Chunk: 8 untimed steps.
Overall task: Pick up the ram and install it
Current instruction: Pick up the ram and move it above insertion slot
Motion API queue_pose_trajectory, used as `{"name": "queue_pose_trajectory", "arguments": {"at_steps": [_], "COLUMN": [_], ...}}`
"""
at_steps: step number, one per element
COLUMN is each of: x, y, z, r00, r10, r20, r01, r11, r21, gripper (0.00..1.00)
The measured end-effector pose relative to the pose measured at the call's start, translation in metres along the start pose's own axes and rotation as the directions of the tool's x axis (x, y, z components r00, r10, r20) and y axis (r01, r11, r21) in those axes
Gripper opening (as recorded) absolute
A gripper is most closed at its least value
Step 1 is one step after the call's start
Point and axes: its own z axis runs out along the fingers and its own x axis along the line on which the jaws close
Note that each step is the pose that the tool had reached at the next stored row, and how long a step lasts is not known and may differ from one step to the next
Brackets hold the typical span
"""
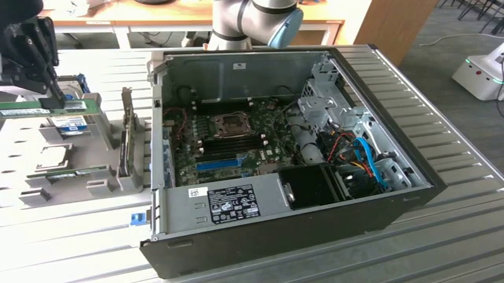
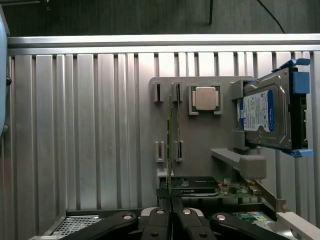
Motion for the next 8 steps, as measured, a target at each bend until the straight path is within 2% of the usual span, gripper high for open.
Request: {"name": "queue_pose_trajectory", "arguments": {"at_steps": [8], "x": [-0.001], "y": [-0.0169], "z": [-0.0005], "r00": [1.0000], "r10": [-0.001], "r20": [0.0000], "r01": [0.001], "r11": [1.0000], "r21": [0.0000], "gripper": [0.12]}}
